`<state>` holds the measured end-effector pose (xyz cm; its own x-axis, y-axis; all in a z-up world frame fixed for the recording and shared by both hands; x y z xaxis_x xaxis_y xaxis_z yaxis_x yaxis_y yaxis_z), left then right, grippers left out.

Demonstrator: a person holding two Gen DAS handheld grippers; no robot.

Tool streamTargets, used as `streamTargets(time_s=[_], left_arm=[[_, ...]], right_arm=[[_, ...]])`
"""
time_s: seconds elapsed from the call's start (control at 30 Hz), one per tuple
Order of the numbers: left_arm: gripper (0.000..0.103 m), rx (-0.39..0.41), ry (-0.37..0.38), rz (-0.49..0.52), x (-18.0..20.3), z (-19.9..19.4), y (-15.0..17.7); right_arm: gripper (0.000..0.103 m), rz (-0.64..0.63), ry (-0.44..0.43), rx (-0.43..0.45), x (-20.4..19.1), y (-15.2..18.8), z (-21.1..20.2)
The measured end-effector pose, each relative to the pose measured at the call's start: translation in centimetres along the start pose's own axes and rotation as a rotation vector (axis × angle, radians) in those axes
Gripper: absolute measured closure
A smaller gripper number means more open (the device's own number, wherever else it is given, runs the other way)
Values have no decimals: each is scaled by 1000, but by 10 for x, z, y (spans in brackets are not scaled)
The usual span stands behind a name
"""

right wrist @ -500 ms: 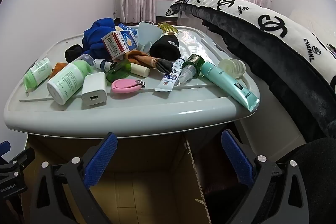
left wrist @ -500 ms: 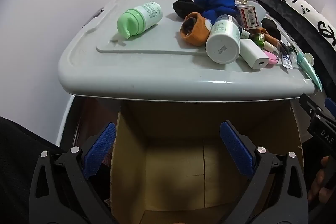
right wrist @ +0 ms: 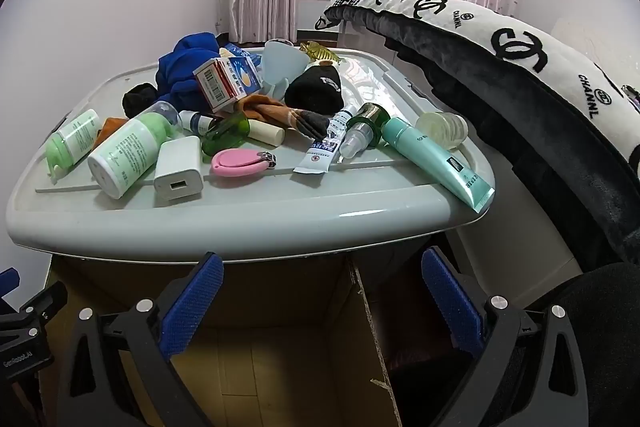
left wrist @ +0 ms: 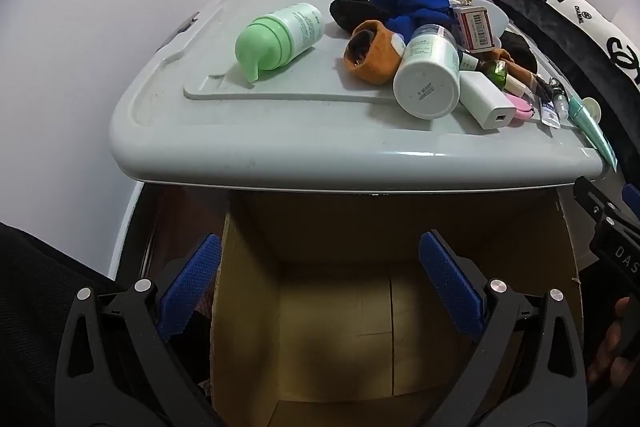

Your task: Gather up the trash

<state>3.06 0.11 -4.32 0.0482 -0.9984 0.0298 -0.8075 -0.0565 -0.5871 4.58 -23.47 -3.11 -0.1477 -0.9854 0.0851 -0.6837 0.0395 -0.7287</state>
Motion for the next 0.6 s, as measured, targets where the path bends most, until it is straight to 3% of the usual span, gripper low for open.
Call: streamTargets(time_s=[0.47, 0.6], left_arm=[[6, -17, 6, 18, 2, 6, 2], [6, -7, -25, 38, 2, 5, 2]], right_arm=[[5, -5, 1, -4, 0, 1, 2], [5, -3, 0, -5, 0, 0, 3]])
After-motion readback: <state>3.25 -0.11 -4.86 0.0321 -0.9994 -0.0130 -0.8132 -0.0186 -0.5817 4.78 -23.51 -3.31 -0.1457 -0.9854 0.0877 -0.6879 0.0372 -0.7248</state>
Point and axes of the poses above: each gripper's, at about its wrist camera, not at the fingertips, and z roughly the way its jaws point, x to its right, y to its underside, the point moved 5 cm from there along z, roughly the way its jaws point, and after that the axes turned 2 degrees about x, right-handed, at the moved point
